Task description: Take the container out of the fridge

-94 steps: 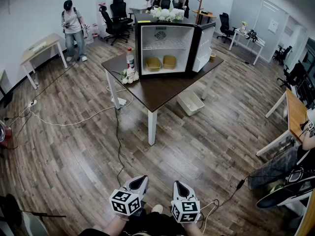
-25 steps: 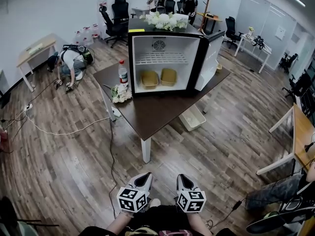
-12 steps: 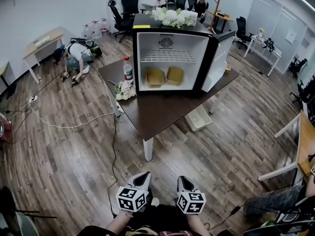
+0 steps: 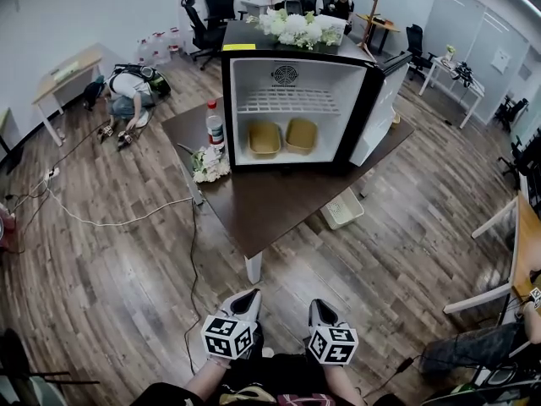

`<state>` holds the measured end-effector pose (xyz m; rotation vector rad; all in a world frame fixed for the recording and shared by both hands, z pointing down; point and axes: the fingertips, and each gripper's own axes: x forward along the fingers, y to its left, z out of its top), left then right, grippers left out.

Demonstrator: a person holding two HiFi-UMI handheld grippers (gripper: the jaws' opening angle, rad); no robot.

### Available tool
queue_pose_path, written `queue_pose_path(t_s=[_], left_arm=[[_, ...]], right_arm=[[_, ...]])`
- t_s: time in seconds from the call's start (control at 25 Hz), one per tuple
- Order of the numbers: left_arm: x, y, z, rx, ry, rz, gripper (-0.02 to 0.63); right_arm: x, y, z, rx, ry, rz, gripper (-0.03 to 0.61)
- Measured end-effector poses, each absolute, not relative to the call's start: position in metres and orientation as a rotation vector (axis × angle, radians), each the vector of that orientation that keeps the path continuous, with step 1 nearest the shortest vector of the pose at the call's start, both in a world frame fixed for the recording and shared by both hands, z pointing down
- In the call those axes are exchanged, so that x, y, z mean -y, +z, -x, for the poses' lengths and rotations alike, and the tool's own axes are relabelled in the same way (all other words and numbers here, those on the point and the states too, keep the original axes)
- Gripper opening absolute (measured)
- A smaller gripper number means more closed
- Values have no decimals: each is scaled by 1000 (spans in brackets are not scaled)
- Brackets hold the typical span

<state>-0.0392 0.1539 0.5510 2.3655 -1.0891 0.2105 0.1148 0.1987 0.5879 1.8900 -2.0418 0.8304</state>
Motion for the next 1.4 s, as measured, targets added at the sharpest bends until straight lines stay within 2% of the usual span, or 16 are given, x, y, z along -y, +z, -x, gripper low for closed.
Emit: queue_pose_path(t_s=[0.68, 1.4], left_arm=[[2, 530, 36, 986, 236, -2495, 8], [84, 520, 43, 999, 201, -2544, 8]], right_arm=[[-52, 561, -109, 2014, 750, -2039, 31], [46, 512, -126, 1994, 542, -2186, 31]])
